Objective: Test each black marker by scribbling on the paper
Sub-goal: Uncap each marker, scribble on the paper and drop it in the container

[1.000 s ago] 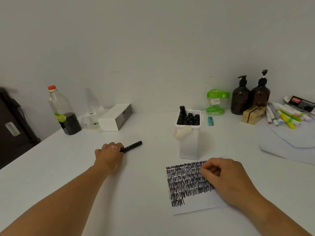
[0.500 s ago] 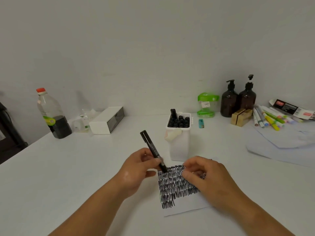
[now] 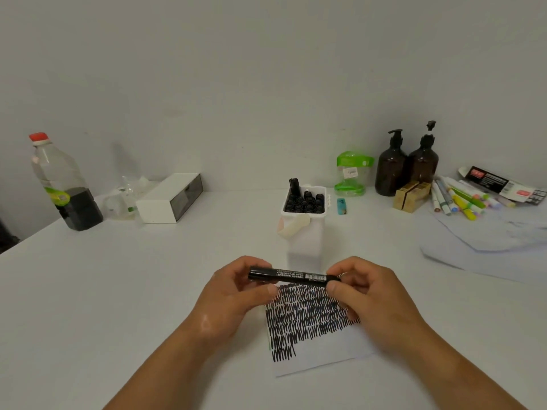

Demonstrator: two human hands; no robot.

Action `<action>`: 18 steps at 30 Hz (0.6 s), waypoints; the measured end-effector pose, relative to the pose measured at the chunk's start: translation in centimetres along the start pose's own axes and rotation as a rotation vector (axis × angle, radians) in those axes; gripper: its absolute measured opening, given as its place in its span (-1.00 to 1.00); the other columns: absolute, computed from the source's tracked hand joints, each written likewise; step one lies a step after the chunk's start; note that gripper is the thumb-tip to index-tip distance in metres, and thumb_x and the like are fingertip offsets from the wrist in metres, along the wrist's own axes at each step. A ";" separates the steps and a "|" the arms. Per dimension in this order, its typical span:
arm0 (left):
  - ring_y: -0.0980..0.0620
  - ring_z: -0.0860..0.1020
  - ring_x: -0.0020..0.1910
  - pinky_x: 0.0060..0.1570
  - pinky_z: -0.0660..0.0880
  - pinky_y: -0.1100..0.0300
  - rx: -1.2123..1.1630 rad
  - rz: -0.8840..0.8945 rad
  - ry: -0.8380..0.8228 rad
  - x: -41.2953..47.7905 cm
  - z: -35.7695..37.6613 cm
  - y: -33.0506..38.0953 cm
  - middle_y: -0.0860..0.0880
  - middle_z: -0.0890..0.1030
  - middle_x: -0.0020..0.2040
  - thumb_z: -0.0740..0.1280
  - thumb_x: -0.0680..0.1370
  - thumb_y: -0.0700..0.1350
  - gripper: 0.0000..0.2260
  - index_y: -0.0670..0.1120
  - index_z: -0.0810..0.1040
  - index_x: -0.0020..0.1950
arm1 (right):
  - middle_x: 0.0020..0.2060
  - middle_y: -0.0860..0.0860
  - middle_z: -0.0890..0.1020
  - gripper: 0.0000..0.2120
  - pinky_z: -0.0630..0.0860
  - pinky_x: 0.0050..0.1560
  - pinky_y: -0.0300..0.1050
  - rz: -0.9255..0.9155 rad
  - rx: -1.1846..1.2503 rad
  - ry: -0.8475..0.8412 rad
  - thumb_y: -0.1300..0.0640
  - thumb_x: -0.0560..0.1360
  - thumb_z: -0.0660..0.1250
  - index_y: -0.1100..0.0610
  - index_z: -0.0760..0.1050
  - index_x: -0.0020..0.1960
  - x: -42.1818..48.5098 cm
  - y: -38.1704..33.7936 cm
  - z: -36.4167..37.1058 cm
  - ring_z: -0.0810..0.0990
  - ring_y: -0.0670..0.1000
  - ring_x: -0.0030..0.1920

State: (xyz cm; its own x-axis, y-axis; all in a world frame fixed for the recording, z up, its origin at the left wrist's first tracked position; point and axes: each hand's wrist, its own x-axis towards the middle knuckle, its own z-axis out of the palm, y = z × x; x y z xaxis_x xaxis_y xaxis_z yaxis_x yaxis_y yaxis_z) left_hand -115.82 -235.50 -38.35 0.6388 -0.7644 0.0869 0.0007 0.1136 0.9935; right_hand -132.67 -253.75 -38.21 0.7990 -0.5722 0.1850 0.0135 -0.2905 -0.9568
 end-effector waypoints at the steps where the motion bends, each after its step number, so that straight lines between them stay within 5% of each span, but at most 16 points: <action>1: 0.01 0.66 -0.12 -0.03 0.59 0.21 0.181 0.048 0.010 -0.2 -0.1 0.0 -0.02 0.68 -0.12 0.56 0.38 -0.20 -0.75 -0.03 0.65 0.01 | -0.37 -0.02 0.64 -0.80 0.49 -0.39 -0.14 0.000 0.003 0.001 0.23 0.50 0.49 -0.08 0.65 -0.13 0.0 0.0 0.0 0.51 -0.05 -0.43; 6: 0.16 0.58 -0.06 -0.09 0.44 0.41 0.867 0.353 -0.078 -1.1 1.3 -0.3 0.20 0.64 -0.07 0.36 0.57 0.00 -0.86 0.12 0.61 0.12 | -0.42 -0.01 0.60 -0.79 0.46 -0.42 -0.17 -0.017 0.022 0.017 0.27 0.51 0.45 -0.03 0.65 -0.18 0.0 -0.1 0.7 0.48 -0.05 -0.47; 9: 0.16 0.55 -0.02 -0.03 0.45 0.32 0.934 0.383 -0.130 -1.3 2.2 -0.5 0.16 0.62 0.00 0.23 0.66 -0.02 -0.81 0.07 0.56 0.24 | -0.42 0.04 0.58 -0.81 0.47 -0.42 -0.12 0.026 0.133 0.001 0.28 0.54 0.40 0.04 0.63 -0.18 -0.1 -0.2 1.0 0.48 0.00 -0.42; 14: 0.07 0.46 -0.22 -0.21 0.37 0.20 1.010 0.426 -0.149 -1.5 3.2 -0.8 0.05 0.58 -0.13 0.14 0.69 0.03 -0.78 -0.05 0.51 0.13 | -0.37 0.06 0.60 -0.92 0.47 -0.43 -0.14 0.066 0.288 -0.113 0.07 0.42 0.48 0.06 0.66 -0.12 -0.6 -0.8 2.1 0.50 0.02 -0.40; 18: 0.16 0.40 -0.35 -0.32 0.28 0.36 0.990 0.467 -0.190 -1.7 3.8 -0.4 0.18 0.43 -0.29 0.14 0.69 0.02 -0.79 -0.07 0.49 0.08 | -0.42 0.09 0.55 -0.87 0.48 -0.44 -0.15 0.037 0.254 -0.157 0.03 0.40 0.50 0.08 0.67 -0.14 -1.0 -1.0 2.8 0.51 0.03 -0.42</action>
State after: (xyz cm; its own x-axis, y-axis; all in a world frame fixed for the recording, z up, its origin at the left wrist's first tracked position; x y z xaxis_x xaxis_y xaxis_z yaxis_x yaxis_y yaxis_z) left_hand -119.84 -236.61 -38.65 0.2874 -0.8733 0.3935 -0.8783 -0.0764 0.4720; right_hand -131.82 -250.76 -38.08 0.8848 -0.4473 0.1306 0.1166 -0.0589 -0.9914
